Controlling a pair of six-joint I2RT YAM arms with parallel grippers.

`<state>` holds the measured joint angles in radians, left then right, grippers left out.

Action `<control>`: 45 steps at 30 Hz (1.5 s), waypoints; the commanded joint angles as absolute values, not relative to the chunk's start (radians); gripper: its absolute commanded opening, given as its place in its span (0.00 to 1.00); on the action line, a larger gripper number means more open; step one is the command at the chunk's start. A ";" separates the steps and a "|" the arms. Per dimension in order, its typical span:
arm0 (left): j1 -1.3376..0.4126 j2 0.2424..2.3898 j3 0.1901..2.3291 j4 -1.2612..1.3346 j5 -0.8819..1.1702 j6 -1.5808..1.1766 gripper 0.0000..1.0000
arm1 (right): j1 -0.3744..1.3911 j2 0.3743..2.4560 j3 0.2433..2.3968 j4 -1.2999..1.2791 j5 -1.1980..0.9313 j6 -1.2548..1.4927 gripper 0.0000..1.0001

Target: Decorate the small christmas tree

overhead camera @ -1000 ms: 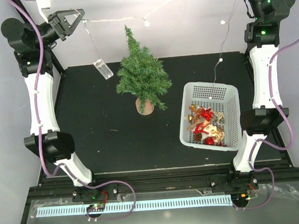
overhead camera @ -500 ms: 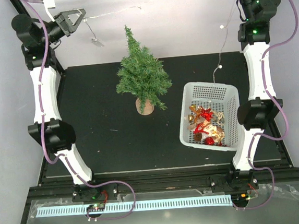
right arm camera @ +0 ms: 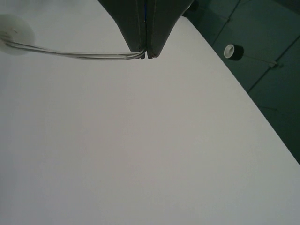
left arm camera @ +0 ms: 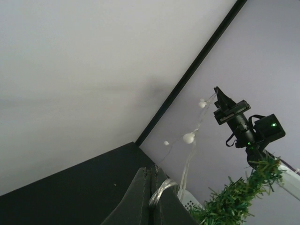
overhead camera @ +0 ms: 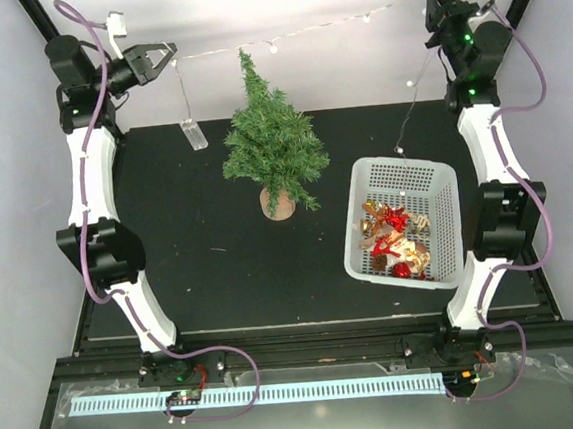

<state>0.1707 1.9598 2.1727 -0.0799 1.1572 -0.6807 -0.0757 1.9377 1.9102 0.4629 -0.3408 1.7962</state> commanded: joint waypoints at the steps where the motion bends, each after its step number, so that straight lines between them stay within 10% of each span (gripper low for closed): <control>1: 0.170 1.953 2.171 -0.207 1.144 -0.524 0.02 | -0.107 1.830 1.836 0.584 -0.350 1.769 0.01; 20: 0.064 1.818 1.842 -0.364 1.114 -0.224 0.02 | -0.259 1.545 1.444 0.626 -0.406 1.735 0.01; 45: -0.030 1.888 1.907 -0.583 1.019 -0.032 0.13 | -0.362 1.342 1.305 0.429 -0.452 1.613 0.01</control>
<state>-0.0238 1.8671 1.8622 -0.5365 1.0393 -0.0692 -0.3450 1.3705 1.3270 0.4690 -0.4702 1.6577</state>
